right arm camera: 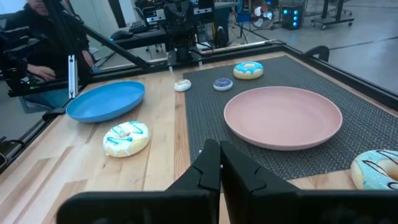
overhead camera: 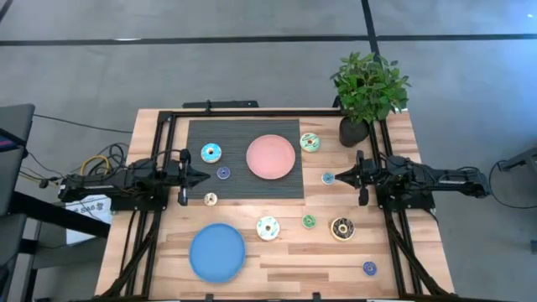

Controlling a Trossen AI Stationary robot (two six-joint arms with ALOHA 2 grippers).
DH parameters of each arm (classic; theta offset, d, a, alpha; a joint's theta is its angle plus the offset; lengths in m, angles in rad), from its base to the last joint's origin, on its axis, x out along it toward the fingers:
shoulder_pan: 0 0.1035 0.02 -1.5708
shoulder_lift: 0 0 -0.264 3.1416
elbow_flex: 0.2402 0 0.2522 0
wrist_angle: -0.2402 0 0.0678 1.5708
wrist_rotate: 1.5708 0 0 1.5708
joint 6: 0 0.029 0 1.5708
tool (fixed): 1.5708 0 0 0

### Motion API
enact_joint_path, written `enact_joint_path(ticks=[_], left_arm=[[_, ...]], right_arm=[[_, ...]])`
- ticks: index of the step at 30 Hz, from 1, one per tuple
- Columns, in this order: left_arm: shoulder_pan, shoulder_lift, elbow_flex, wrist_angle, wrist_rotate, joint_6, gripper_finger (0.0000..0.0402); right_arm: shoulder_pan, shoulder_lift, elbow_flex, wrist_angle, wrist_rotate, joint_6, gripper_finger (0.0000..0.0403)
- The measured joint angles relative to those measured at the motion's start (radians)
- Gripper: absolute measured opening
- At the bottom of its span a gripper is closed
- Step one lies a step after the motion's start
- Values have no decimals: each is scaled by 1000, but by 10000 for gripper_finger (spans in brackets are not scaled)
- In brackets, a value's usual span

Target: Pick & Place donuts

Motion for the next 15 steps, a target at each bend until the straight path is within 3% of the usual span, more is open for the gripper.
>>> enact_joint_path(ticks=[7, 15], left_arm=[[0, 0, 0, 0, 0, 0, 0], [0, 0, 0, 0, 0, 0, 0]], right_arm=[[0, 0, -1, 7, -18, 83, 0], [19, 2, -6, 95, -22, 52, 0]])
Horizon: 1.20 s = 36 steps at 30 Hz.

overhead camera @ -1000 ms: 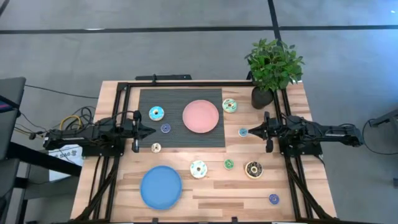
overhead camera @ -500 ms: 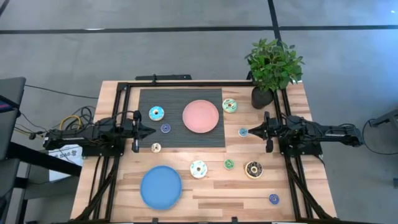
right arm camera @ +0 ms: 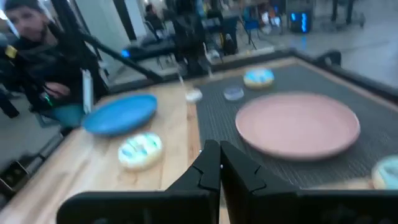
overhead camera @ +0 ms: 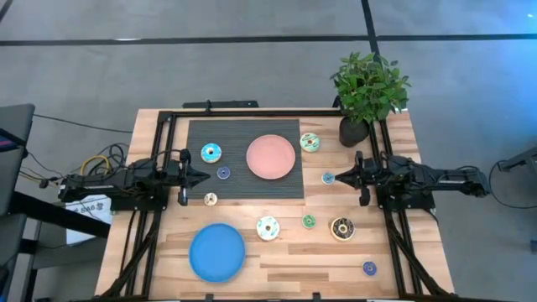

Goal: Pick & Place donuts
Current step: Put the large black donut on the pink plate

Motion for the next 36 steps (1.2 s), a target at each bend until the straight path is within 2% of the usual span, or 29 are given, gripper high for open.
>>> enact_joint_path(ticks=[4, 8, 17, 27, 36], left_arm=[[0, 0, 0, 0, 0, 0, 0], [0, 0, 0, 0, 0, 0, 0], [0, 0, 0, 0, 0, 0, 0], [0, 0, 0, 0, 0, 0, 0], [0, 0, 0, 0, 0, 0, 0]], right_arm=[[32, 7, 34, 12, 26, -3, 0], [79, 73, 115, -15, 68, -51, 0], [222, 414, 410, -248, 244, -66, 0], [356, 871, 795, -588, 263, 118, 0], [456, 1135, 1034, -970, 259, 399, 0]])
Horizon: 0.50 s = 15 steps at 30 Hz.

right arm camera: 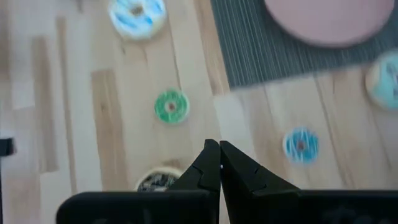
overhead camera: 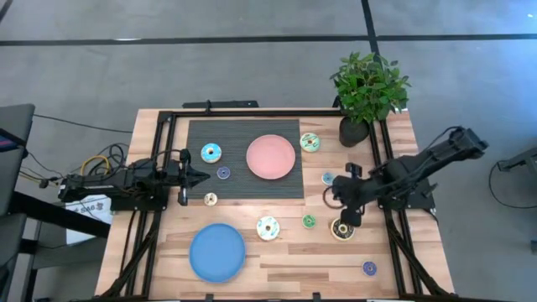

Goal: Pick & Place donuts
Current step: Put the large black donut on the pink plate

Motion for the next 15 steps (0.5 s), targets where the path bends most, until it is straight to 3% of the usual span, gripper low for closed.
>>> enact_joint_path(ticks=[6, 15], left_arm=[[0, 0, 0, 0, 0, 0, 0], [0, 0, 0, 0, 0, 0, 0]], right_arm=[[36, 88, 56, -109, -1, 157, 0], [92, 102, 56, -136, 1, 319, 6]])
